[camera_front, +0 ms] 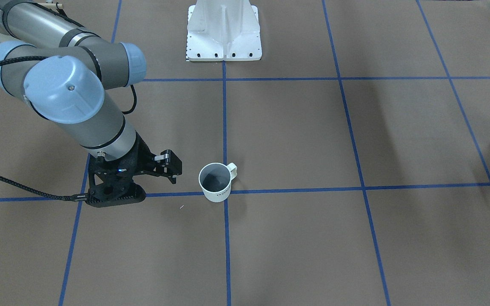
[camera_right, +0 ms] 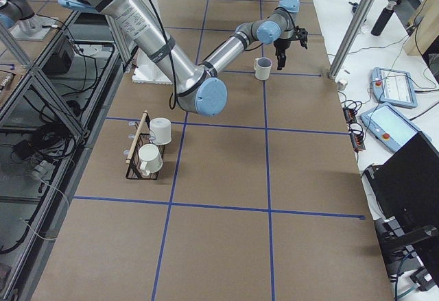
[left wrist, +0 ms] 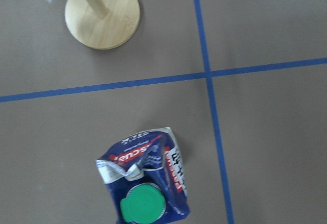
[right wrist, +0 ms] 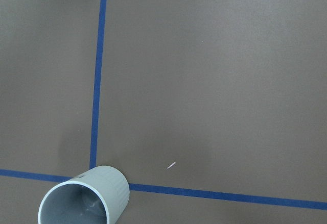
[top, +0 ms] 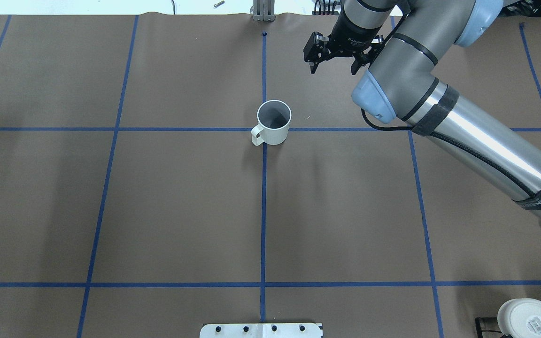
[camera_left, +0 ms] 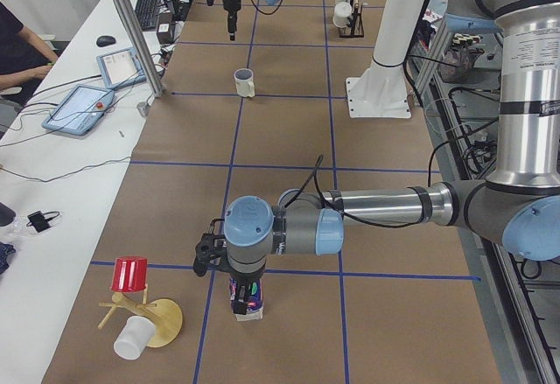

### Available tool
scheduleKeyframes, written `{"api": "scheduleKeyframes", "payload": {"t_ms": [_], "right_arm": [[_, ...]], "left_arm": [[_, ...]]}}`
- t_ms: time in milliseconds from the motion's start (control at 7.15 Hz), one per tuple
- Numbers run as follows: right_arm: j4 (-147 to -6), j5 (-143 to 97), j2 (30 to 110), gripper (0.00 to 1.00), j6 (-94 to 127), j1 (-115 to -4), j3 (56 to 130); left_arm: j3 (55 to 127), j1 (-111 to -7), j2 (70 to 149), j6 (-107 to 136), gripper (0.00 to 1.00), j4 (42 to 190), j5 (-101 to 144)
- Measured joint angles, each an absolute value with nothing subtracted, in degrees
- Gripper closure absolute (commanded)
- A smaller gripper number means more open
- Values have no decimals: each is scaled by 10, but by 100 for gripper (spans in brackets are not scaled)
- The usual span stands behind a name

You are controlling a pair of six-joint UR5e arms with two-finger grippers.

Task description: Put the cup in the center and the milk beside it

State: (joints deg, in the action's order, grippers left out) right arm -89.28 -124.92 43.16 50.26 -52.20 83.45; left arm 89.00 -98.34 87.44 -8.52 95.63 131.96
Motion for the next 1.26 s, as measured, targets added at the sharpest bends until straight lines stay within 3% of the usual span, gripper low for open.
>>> {"api": "scheduleKeyframes", "payload": {"t_ms": [280, 1259], "right_arm": [[-891, -1246, 434, 0, 503, -520, 835], [-888, -1233, 438, 0, 504, -511, 832]], "left_arm": [[847, -983, 893, -15, 2, 1014, 1319], [839, -965, 887, 60, 2, 1039, 1359]]}}
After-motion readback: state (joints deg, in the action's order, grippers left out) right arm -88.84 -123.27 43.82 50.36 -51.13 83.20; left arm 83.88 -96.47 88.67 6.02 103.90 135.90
